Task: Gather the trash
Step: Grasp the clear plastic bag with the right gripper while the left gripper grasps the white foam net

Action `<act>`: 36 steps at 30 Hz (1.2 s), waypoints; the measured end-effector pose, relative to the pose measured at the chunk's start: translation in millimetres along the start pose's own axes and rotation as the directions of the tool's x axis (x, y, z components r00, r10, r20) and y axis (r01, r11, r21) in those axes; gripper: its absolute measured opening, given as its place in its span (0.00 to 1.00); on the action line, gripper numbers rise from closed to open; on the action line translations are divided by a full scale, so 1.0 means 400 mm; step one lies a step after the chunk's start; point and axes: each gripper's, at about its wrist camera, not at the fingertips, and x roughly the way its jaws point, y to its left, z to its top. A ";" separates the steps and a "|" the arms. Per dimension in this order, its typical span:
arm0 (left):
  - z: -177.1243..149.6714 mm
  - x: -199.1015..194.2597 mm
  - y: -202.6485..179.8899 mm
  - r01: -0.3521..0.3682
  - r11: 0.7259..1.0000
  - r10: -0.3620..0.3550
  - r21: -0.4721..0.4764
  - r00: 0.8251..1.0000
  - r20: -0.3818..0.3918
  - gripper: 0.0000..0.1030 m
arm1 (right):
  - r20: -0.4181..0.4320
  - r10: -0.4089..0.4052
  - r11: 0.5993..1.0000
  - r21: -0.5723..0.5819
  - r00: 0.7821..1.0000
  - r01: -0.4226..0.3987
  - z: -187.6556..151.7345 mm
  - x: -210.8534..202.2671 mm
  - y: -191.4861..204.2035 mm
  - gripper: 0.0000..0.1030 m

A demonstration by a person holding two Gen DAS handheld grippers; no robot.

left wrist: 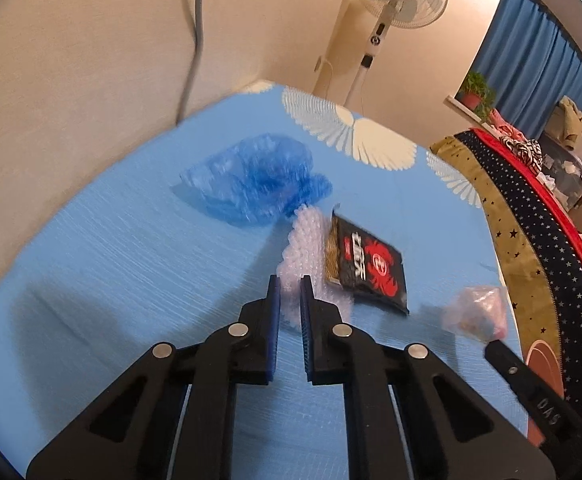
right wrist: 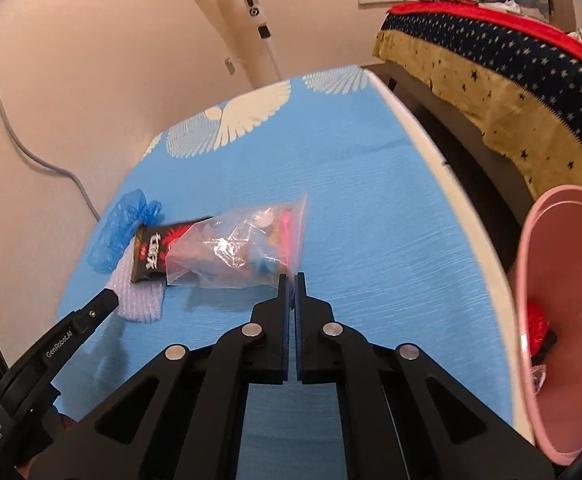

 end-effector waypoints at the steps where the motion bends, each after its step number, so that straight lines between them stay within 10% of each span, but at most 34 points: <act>1: 0.004 -0.014 -0.001 -0.004 1.000 0.004 0.005 1.000 0.015 0.09 | 0.007 -0.001 1.000 -0.002 1.000 0.001 0.000 -0.014 -0.001 0.02; 36: -0.064 -0.319 -0.133 0.126 0.968 -0.157 0.219 0.979 0.128 0.09 | 0.185 -0.087 0.996 -0.014 0.979 0.091 -0.038 -0.405 -0.086 0.02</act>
